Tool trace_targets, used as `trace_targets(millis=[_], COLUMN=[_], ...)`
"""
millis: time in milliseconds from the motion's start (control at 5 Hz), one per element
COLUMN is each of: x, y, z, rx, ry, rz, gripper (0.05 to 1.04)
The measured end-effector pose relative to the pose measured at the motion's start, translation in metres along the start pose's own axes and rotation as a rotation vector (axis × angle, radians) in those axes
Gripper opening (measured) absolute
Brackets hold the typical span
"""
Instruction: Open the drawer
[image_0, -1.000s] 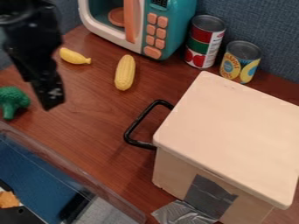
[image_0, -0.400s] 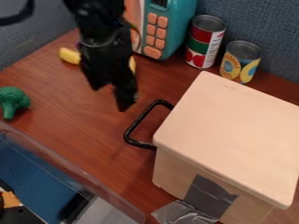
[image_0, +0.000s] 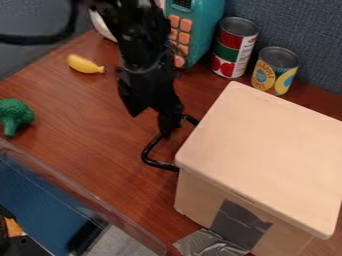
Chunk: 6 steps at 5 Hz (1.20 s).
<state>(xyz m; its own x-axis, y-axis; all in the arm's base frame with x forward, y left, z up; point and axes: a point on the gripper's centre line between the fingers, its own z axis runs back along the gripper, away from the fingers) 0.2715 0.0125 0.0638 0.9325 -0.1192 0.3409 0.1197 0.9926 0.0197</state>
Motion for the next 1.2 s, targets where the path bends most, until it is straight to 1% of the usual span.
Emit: trace_targets(millis=[200,400,600,800,1000,1200], x=[0.000,-0.001,-0.004,-0.009,-0.011,-0.013], y=[-0.009,-0.014,-0.013,-0.013,-0.013,-0.007], z=[-0.005,-0.010,-0.016,-0.023,-0.023,-0.023], rx=[0.005,0.007,0.014,0.019,0.017,0.018], ry=[-0.001,0.008,0.034,0.065,0.077,0.078], rz=[-0.006,-0.004,0.011,0.023,0.029,0.058], gripper=[0.999,0.947,0.694,0.381,0.175,0.129])
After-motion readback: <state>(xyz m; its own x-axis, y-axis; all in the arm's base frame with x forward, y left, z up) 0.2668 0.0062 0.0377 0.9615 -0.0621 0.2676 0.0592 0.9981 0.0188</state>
